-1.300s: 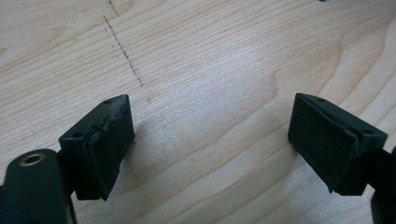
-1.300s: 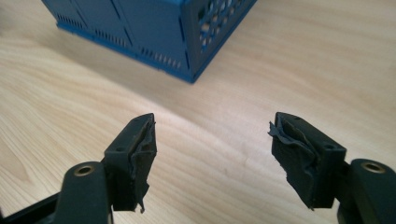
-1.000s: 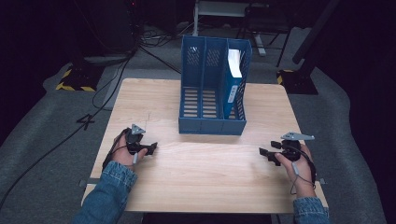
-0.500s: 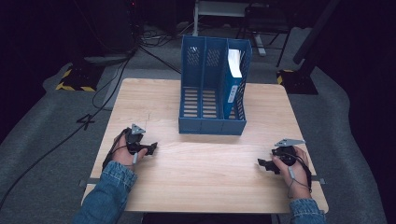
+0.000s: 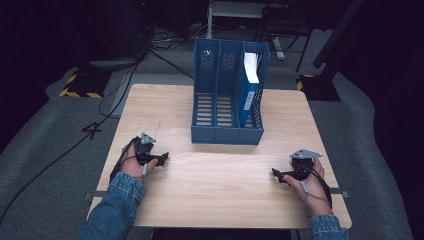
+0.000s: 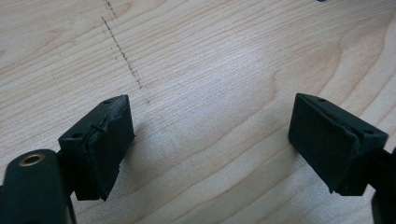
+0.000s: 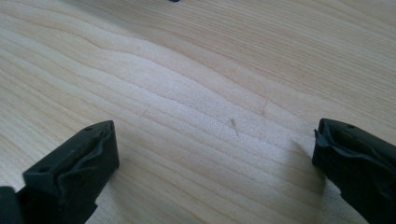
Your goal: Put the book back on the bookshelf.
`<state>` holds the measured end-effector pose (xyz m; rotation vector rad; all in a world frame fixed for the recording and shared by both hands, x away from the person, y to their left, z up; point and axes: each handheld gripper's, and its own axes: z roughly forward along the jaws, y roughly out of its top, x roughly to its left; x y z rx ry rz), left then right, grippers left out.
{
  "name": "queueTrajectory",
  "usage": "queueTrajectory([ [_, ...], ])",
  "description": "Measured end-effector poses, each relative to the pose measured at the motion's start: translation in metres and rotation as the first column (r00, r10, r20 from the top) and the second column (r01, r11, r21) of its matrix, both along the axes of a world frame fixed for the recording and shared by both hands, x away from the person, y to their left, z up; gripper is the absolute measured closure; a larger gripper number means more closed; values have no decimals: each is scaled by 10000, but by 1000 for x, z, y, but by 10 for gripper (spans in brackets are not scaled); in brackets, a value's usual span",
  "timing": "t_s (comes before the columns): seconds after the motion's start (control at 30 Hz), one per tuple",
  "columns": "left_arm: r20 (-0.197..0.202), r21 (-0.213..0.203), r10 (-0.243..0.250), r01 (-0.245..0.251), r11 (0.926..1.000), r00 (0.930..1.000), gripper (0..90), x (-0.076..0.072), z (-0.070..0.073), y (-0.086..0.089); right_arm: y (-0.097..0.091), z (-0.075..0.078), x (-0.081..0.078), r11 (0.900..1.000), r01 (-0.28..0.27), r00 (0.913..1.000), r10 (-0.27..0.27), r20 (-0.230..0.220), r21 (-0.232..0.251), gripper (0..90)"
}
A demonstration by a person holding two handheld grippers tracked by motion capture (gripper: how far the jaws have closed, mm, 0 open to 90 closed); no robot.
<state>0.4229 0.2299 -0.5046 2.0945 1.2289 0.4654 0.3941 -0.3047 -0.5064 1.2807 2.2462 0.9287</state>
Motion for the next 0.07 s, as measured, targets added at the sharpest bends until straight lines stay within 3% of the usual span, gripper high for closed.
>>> queueTrajectory([
  [0.07, 0, 0, 4, -4, 10000, 10000, 147, 0, 0, 0, 0, 0, 0, 10000, 11, 10000, -11, 6, -1, 4],
])
